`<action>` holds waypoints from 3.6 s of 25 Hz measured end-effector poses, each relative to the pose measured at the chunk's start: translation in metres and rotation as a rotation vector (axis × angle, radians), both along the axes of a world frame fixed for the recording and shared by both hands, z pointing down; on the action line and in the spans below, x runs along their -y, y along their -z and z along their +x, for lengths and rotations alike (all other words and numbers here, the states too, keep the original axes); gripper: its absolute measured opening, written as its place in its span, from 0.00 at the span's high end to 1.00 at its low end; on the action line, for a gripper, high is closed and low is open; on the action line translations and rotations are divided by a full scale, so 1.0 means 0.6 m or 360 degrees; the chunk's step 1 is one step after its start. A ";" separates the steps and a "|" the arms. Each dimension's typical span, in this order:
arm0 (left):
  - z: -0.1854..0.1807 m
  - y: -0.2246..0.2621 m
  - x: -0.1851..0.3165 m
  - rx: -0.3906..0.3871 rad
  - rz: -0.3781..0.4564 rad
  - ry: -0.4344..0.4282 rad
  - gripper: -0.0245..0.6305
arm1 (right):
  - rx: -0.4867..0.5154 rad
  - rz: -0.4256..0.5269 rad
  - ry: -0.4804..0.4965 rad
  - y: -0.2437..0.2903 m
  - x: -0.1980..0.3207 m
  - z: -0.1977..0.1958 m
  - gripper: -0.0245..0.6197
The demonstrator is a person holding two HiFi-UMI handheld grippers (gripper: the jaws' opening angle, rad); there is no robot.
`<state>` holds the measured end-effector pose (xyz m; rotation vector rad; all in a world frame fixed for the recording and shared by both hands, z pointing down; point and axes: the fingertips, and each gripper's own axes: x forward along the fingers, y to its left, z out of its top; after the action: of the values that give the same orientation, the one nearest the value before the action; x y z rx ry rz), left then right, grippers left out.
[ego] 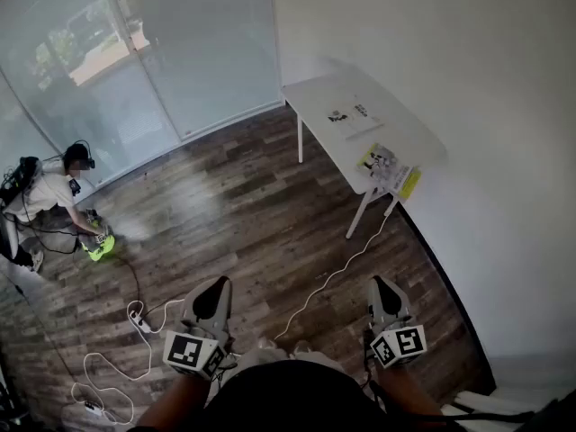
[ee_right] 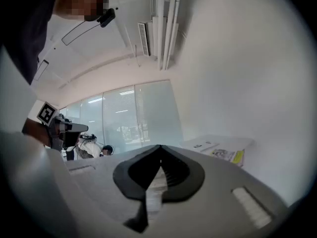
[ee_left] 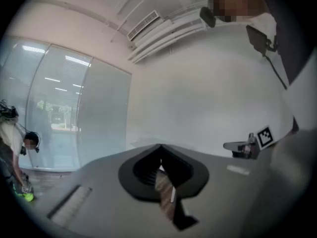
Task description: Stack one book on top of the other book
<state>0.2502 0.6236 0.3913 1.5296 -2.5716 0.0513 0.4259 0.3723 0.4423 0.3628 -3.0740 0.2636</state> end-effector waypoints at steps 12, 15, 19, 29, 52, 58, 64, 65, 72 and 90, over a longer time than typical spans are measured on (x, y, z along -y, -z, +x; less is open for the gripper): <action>-0.013 -0.021 0.034 0.0049 -0.0064 -0.0027 0.96 | -0.0010 0.0023 -0.0007 -0.010 0.021 -0.001 0.96; -0.034 -0.012 0.066 0.0082 -0.0024 -0.0105 0.96 | -0.0026 0.0125 -0.0063 0.004 0.024 -0.009 0.96; -0.069 -0.006 0.093 0.0189 -0.0005 -0.0204 0.96 | -0.0072 0.0190 -0.0103 0.007 0.024 -0.033 0.96; -0.236 -0.022 0.138 0.0129 -0.0017 -0.0272 0.95 | -0.0077 0.0182 -0.0148 0.021 0.050 -0.174 0.96; -0.480 -0.030 0.231 0.0051 0.0048 -0.0394 0.96 | -0.0123 0.0069 -0.0274 0.007 0.122 -0.407 0.96; -0.558 -0.031 0.260 0.0129 -0.0061 -0.0298 0.96 | -0.0073 0.0029 -0.0226 -0.001 0.196 -0.498 0.96; -0.626 -0.004 0.333 0.0160 -0.0051 -0.0297 0.96 | -0.0009 0.0004 -0.0181 0.008 0.273 -0.594 0.96; -0.635 -0.005 0.344 0.0149 -0.0092 -0.0301 0.96 | -0.0004 -0.0010 -0.0190 0.010 0.287 -0.606 0.96; -0.687 0.011 0.454 0.0146 -0.0073 -0.0355 0.96 | -0.0035 -0.0055 -0.0206 0.003 0.372 -0.654 0.96; -0.810 0.033 0.658 0.0062 -0.0005 -0.0310 0.95 | -0.0090 -0.0073 -0.0112 0.008 0.573 -0.811 0.96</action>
<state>-0.2358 0.2287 0.3717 1.7902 -2.4405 0.1076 -0.0605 0.0283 0.4375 0.4682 -2.9979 0.3198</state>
